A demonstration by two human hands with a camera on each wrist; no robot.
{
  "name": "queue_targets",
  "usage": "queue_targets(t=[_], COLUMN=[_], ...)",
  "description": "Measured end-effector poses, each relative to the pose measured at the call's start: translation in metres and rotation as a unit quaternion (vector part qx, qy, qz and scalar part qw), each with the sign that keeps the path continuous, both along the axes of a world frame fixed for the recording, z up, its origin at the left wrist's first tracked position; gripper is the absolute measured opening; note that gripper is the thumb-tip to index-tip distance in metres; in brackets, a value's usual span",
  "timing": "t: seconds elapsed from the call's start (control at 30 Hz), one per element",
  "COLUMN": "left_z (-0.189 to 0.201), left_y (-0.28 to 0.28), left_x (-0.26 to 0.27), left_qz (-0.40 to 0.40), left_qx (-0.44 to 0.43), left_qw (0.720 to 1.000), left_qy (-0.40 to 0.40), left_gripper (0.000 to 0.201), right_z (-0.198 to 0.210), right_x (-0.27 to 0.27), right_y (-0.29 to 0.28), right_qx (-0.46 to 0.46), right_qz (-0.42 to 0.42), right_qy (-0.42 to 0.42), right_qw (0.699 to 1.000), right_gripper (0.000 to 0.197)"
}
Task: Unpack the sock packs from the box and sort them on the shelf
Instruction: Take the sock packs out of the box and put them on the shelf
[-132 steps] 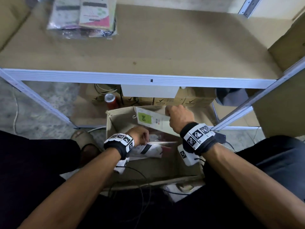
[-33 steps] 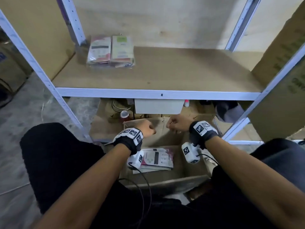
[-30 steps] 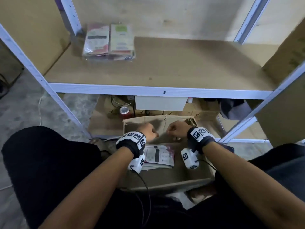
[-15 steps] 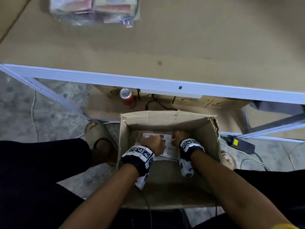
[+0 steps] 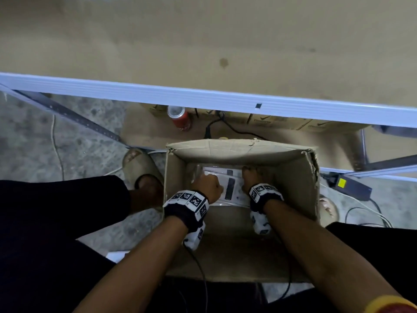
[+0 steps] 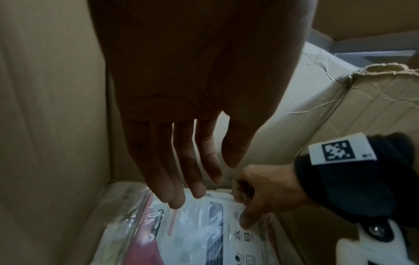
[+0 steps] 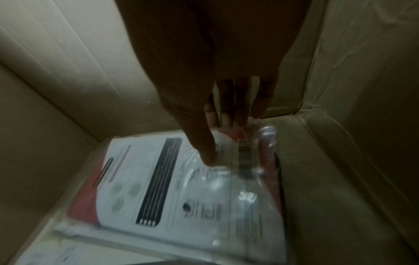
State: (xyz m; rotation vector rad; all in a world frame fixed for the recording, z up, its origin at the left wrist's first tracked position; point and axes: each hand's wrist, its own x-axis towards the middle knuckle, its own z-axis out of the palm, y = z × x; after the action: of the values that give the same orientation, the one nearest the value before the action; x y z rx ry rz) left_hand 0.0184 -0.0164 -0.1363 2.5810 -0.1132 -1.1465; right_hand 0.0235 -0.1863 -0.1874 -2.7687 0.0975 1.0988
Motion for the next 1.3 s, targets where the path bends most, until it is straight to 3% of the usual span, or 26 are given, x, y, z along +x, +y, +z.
queue_targets(t=[0.2, 0.3, 0.43, 0.73, 0.97, 1.1, 1.3], left_z=[-0.004, -0.004, -0.004, -0.014, -0.044, -0.064, -0.078], left_y=[0.003, 0.002, 0.004, 0.004, 0.002, 0.0, 0.006], left_x=[-0.007, -0.008, -0.013, -0.017, -0.02, -0.024, -0.026], left_qz=[-0.015, -0.01, -0.004, 0.005, 0.003, 0.058, 0.103], left_qx=[0.016, 0.008, 0.002, 0.006, 0.034, 0.011, -0.021], left_qw=[1.0, 1.0, 1.0, 1.0, 0.999, 0.997, 0.992], left_qy=[0.005, 0.005, 0.001, 0.009, 0.027, 0.043, 0.073], left_gripper=[0.036, 0.035, 0.033, 0.029, 0.024, 0.059, 0.055], right_z=[0.003, 0.006, 0.002, -0.012, -0.012, -0.009, -0.006], right_x=[-0.004, -0.004, 0.004, 0.018, 0.014, 0.013, 0.0], right_y=[-0.005, -0.006, -0.008, -0.013, -0.023, -0.028, -0.03], right_qx=[0.03, 0.038, 0.056, 0.029, -0.028, -0.035, -0.002], right_qz=[0.015, -0.003, -0.04, -0.052, -0.018, -0.026, -0.031], right_qy=[0.096, 0.083, 0.042, 0.089, 0.054, 0.051, 0.098], right_qw=[0.995, 0.996, 0.997, 0.994, 0.998, 0.998, 0.995], right_gripper=[0.04, 0.039, 0.052, 0.071, 0.051, 0.034, 0.044])
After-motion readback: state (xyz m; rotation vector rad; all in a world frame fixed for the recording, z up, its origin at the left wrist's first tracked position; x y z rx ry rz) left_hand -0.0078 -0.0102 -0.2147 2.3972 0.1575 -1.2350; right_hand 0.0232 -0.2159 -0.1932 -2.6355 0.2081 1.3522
